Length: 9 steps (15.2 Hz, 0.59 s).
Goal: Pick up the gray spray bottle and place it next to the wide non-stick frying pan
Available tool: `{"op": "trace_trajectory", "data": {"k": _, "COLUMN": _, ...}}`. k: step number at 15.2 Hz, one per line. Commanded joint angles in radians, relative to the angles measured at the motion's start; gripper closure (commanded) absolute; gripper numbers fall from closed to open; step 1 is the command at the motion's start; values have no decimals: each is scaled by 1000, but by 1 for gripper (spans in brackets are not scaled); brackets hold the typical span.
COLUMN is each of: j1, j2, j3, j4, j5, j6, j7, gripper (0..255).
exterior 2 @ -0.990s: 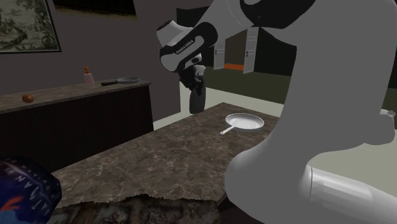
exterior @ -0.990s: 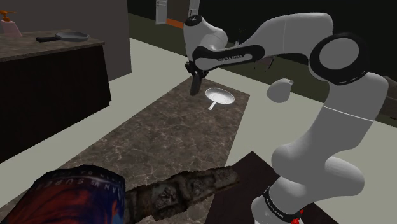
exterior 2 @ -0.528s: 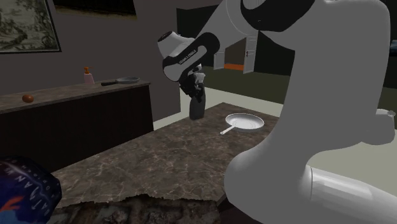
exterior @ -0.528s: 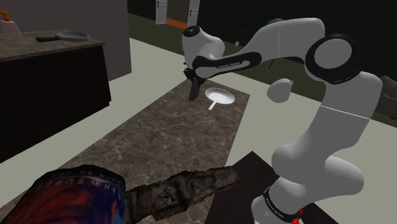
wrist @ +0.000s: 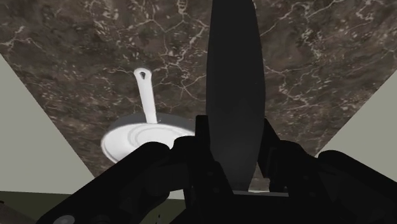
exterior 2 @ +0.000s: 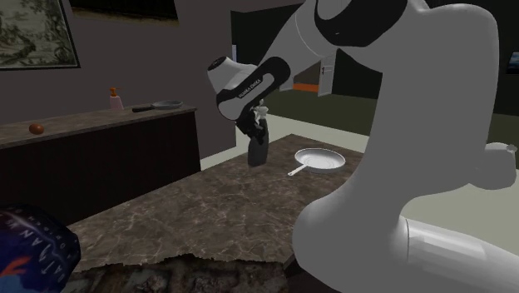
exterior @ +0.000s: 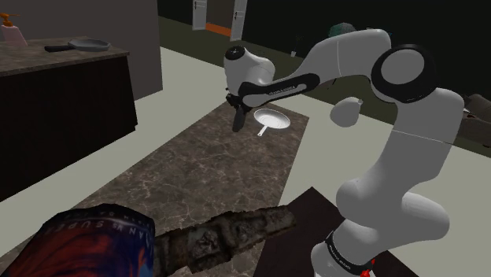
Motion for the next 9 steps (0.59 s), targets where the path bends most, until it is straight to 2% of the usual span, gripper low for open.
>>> {"op": "trace_trajectory", "data": {"k": 1, "j1": 8, "j2": 13, "j3": -11, "j4": -11, "j5": -20, "j6": 11, "j7": 21, "gripper": 255}}
{"op": "trace_trajectory", "data": {"k": 9, "j1": 48, "j2": 76, "j3": -61, "j4": -34, "j5": -102, "j6": 46, "j7": 94, "gripper": 255}}
